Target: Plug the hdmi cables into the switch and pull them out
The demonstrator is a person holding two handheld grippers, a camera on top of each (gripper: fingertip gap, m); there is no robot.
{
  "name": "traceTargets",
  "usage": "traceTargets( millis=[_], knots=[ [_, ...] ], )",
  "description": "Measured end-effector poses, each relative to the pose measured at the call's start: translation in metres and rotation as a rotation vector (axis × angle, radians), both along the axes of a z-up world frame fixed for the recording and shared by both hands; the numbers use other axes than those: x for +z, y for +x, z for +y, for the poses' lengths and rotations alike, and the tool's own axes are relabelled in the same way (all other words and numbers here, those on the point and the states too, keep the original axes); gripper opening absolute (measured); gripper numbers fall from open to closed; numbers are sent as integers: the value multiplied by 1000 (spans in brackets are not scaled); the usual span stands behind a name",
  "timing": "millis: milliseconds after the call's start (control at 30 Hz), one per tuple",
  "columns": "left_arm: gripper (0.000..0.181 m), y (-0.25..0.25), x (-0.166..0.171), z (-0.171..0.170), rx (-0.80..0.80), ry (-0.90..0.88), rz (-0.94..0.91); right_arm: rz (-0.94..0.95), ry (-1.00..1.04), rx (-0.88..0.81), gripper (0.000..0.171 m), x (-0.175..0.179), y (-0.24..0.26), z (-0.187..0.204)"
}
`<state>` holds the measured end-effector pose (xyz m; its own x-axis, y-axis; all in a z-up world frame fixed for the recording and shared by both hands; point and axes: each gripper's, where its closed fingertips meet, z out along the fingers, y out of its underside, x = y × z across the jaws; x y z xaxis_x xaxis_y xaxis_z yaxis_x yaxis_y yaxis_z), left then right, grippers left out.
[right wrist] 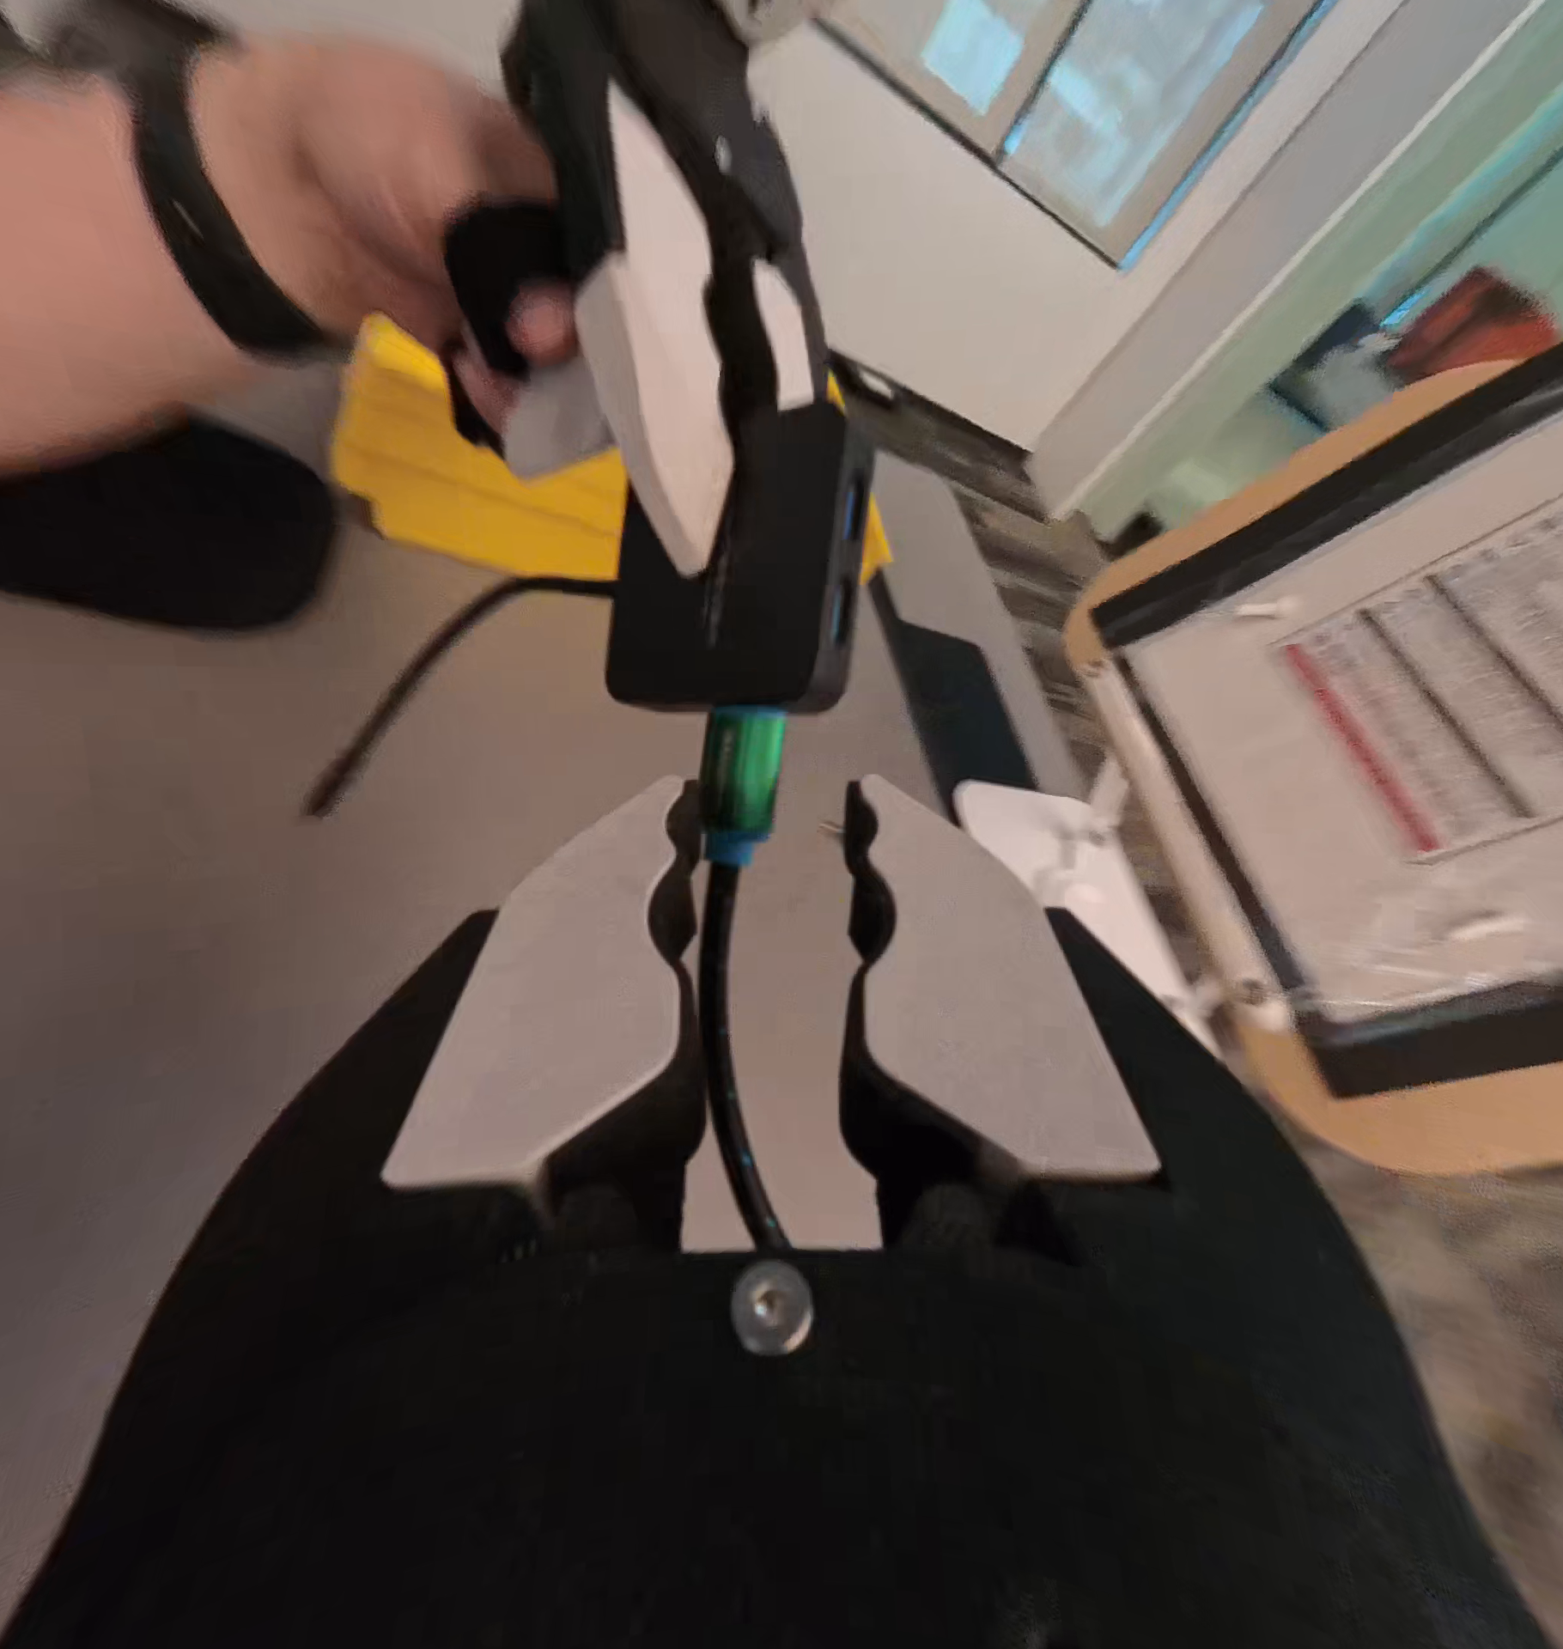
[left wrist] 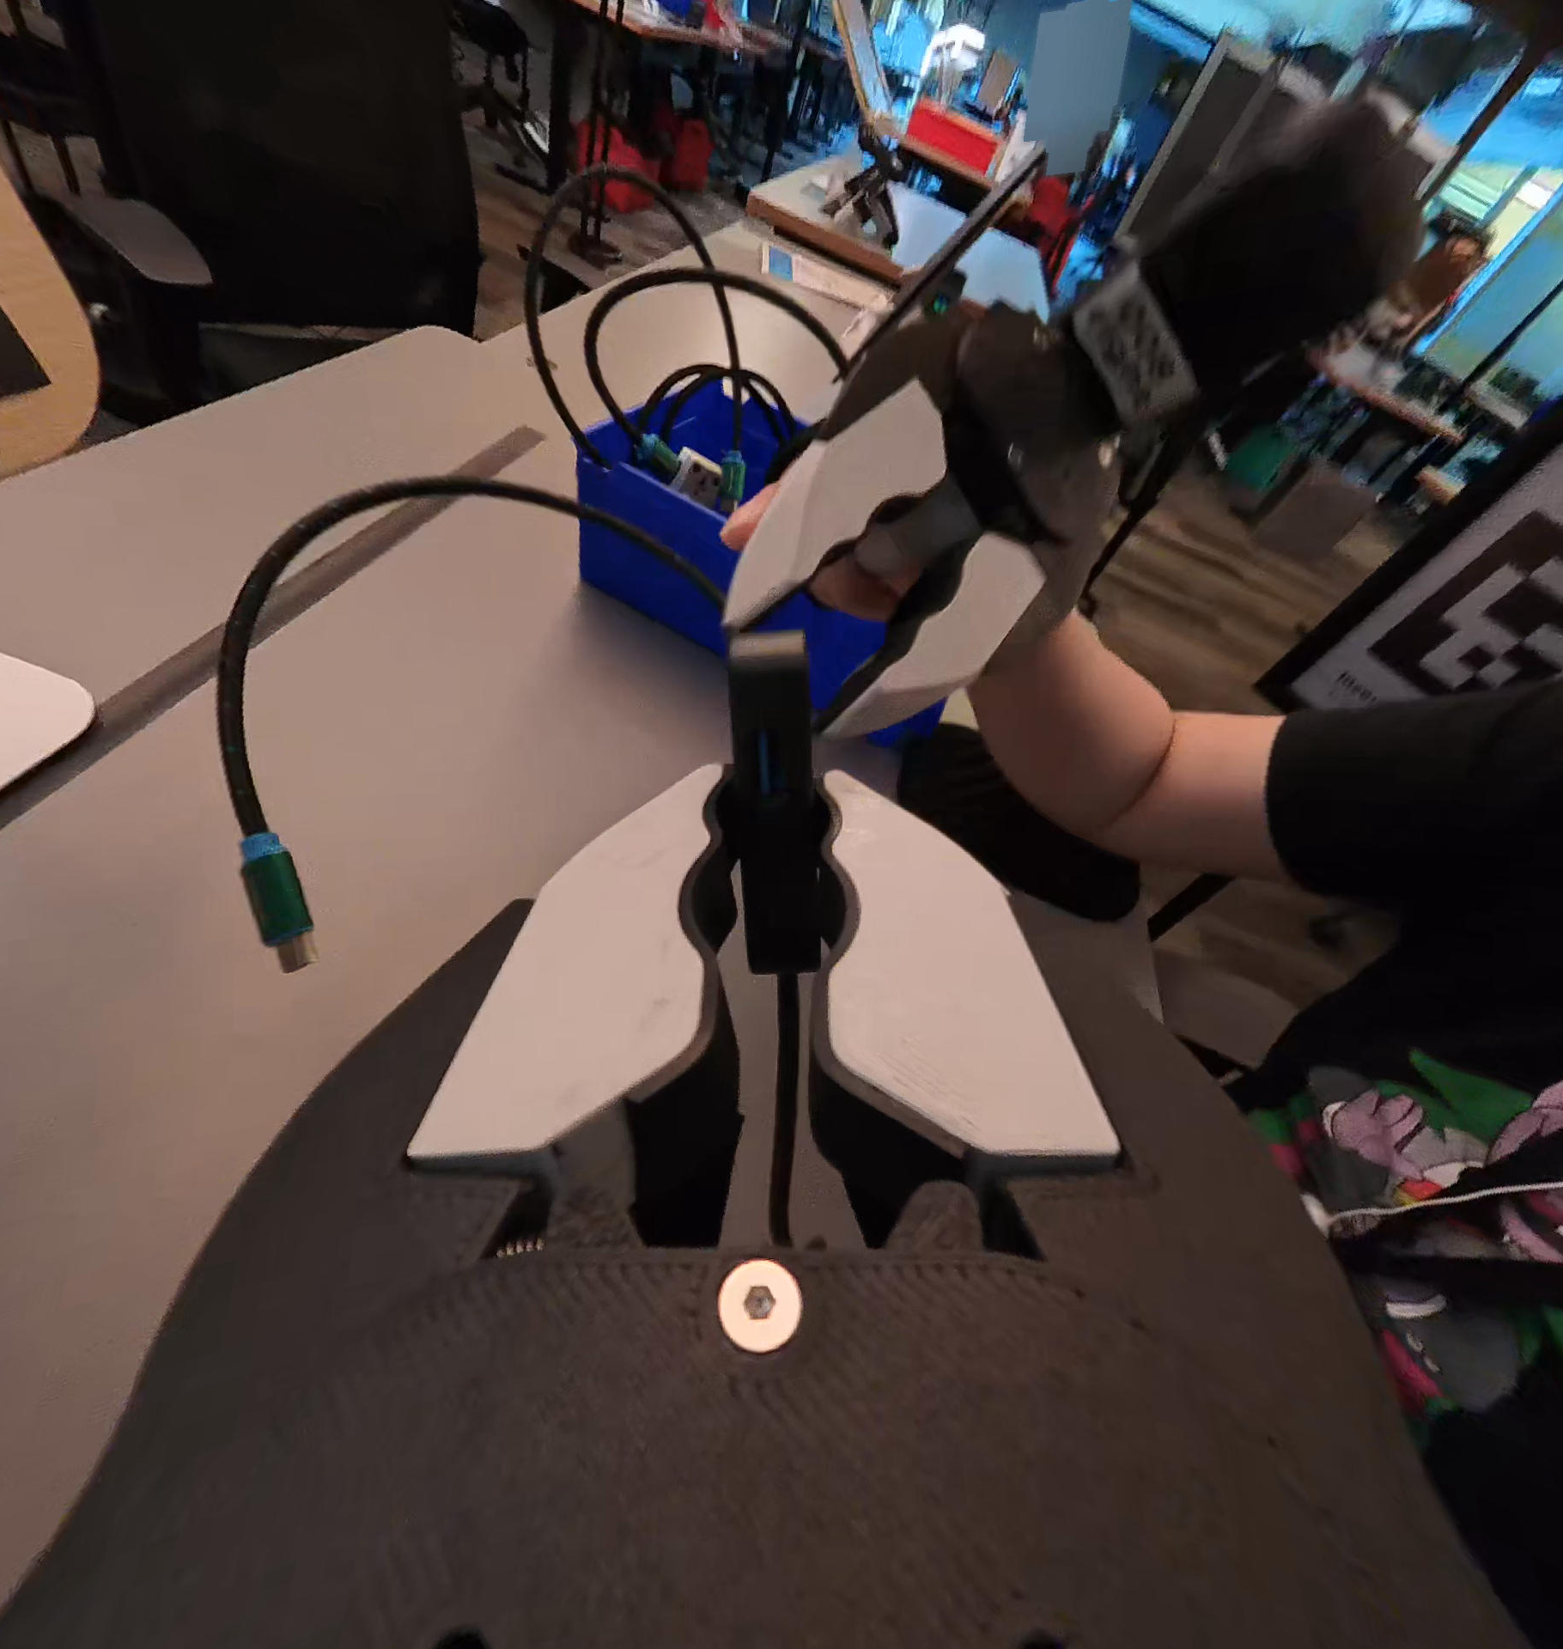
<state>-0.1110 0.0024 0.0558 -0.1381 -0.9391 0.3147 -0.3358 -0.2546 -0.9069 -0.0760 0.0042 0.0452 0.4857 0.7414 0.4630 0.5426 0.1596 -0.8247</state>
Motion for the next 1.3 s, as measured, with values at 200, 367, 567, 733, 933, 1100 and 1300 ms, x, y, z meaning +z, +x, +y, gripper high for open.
traceTargets(
  millis=[200,367,567,733,933,1100,1300],
  knots=[
    [13,-2,-11,-22,-84,77,106,393,-316,150,37,27,-16,-23],
    [13,7,-19,-43,-168,100,141,428,-726,311,14,-9,-35,-37],
    [21,6,13,-21,-45,22,-32,435,-543,273,15,12,-15,-27],
    [22,-36,65,2,87,17,-255,613,-74,135,15,121,70,-58],
    [22,-45,62,-1,80,40,-205,852,528,-38,15,211,186,-155],
    [21,-36,56,-7,28,-53,-195,1019,710,-100,15,224,252,-211],
    [19,-29,50,-12,7,-36,-172,834,632,-481,15,176,321,-176]
  ],
)
